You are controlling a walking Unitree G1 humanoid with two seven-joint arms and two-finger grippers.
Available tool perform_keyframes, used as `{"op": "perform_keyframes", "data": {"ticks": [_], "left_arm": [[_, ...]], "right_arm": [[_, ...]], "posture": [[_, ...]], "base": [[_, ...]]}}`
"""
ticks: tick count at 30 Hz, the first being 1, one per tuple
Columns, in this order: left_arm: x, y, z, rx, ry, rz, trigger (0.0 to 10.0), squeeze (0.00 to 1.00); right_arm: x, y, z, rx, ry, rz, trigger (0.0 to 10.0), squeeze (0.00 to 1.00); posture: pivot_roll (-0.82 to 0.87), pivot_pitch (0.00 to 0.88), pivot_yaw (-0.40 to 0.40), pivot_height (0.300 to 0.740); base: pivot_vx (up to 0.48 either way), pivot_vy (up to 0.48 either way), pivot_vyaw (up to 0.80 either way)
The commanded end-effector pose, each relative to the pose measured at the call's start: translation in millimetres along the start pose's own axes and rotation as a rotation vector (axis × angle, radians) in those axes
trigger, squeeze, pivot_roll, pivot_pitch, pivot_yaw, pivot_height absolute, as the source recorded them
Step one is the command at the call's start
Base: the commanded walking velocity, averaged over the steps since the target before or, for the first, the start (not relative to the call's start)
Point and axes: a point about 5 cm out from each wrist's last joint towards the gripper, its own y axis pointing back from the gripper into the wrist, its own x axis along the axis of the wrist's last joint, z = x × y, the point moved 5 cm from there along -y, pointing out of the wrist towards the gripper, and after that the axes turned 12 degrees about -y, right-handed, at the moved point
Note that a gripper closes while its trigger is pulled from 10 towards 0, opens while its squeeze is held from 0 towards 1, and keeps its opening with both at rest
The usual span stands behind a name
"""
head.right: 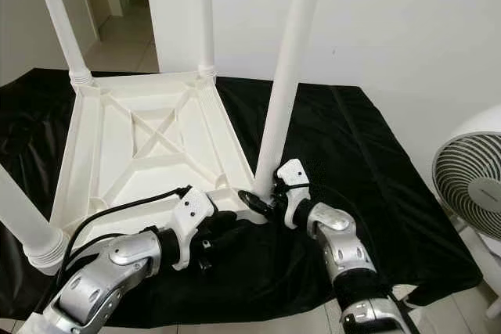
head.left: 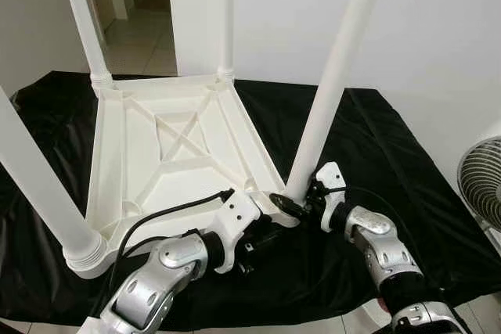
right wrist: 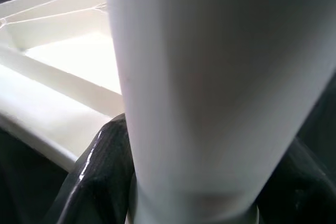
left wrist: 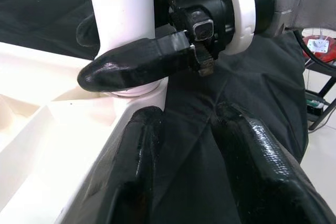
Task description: Building children table
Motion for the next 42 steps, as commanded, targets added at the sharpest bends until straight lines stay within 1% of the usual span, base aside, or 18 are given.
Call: {"op": "perform_keyframes", "data": {"ticks": [1,2,5,6,7,9,18,22,23,25,26,31,36,37,39,40,41,42], "left_arm": [[-3.0,0.1,4.5,-0.029,0.011,-0.008,10.0,0.00],[-3.0,0.1,4.5,-0.029,0.011,-0.008,10.0,0.00],[-2.8,0.2,6.9,-0.034,0.021,-0.005,10.0,0.00],[-3.0,0.2,7.7,-0.036,0.021,-0.007,10.0,0.00],[-3.0,0.2,7.7,-0.036,0.021,-0.007,10.0,0.00],[-3.0,0.3,8.3,-0.037,0.022,-0.007,10.0,0.00],[-1.7,-0.5,10.4,-0.041,0.028,-0.003,10.0,0.00],[-1.9,0.5,10.5,-0.040,0.029,-0.005,10.0,0.00],[-2.5,1.1,10.1,-0.038,0.029,-0.008,10.0,0.00],[-2.5,1.1,10.1,-0.038,0.029,-0.008,10.0,0.00],[-2.7,1.1,10.0,-0.036,0.029,-0.008,10.0,0.00],[-2.5,-0.2,10.2,-0.031,0.029,-0.006,10.0,0.00],[-1.8,-2.1,11.0,-0.031,0.030,-0.002,10.0,0.00],[-1.9,-2.4,10.9,-0.031,0.030,-0.002,10.0,0.00],[-1.9,-2.4,10.9,-0.031,0.030,-0.002,10.0,0.00],[-2.0,-2.7,10.8,-0.031,0.029,-0.002,10.0,0.00],[-2.0,-2.7,10.8,-0.031,0.029,-0.002,10.0,0.00],[-2.0,-2.8,10.5,-0.032,0.027,-0.002,10.0,0.00]], "right_arm": [[-12.3,0.3,-2.0,-0.057,-0.047,-0.028,10.0,0.00],[-12.3,0.3,-2.0,-0.057,-0.047,-0.028,10.0,0.00],[-9.0,1.4,-8.6,-0.215,-0.108,0.038,10.0,0.00],[-6.7,2.9,-6.4,-0.307,-0.137,0.066,10.0,0.00],[-6.7,2.9,-6.4,-0.307,-0.137,0.066,10.0,0.00],[-4.4,5.6,-4.9,-0.425,-0.196,0.105,10.0,0.00],[-2.8,6.1,-18.3,-0.565,-0.220,0.128,10.0,0.00],[-1.6,5.3,-23.1,-0.569,-0.235,0.124,10.0,0.00],[0.3,5.9,-23.5,-0.569,-0.239,0.123,10.0,0.43],[0.3,5.9,-23.5,-0.569,-0.239,0.123,10.0,0.43],[2.7,5.9,-23.3,-0.558,-0.261,0.137,10.0,1.00],[10.8,6.8,-19.3,-0.519,-0.281,0.173,10.0,1.00],[24.9,11.4,-13.0,-0.386,-0.200,0.174,10.0,1.00],[27.7,12.5,-13.3,-0.333,-0.167,0.161,10.0,0.00],[27.7,12.5,-13.3,-0.333,-0.167,0.161,10.0,0.00],[30.2,14.2,-11.6,-0.287,-0.127,0.147,10.0,0.00],[30.2,14.2,-11.6,-0.287,-0.127,0.147,10.0,0.00],[32.2,16.1,-8.1,-0.229,-0.083,0.124,10.0,0.00]], "posture": [[0.00,0.026,-0.051,0.740],[0.00,0.026,-0.051,0.740],[-0.01,0.035,-0.054,0.740],[0.00,0.036,-0.054,0.740],[0.00,0.036,-0.054,0.740],[0.00,0.038,-0.052,0.740],[0.01,0.045,-0.050,0.740],[0.01,0.041,-0.056,0.740],[0.01,0.037,-0.061,0.740],[0.01,0.037,-0.061,0.740],[0.02,0.036,-0.063,0.740],[0.01,0.030,-0.068,0.740],[0.01,0.024,-0.076,0.740],[0.01,0.021,-0.075,0.740],[0.01,0.021,-0.075,0.740],[0.01,0.017,-0.074,0.740],[0.01,0.017,-0.074,0.740],[0.01,0.011,-0.071,0.740]], "base": [[0.000,0.000,0.00],[0.000,0.000,0.00],[0.000,0.000,0.00],[0.000,0.000,0.00],[0.000,0.000,0.00],[0.000,0.000,0.00],[0.000,0.000,0.00],[0.000,0.000,0.00],[0.000,0.000,0.00],[0.000,0.000,0.00],[0.000,0.000,0.00],[0.000,0.000,0.00],[0.000,0.000,0.00],[0.000,0.000,0.00],[0.000,0.000,0.00],[0.000,0.000,0.00],[0.000,0.000,0.00],[0.000,0.000,0.00]]}}
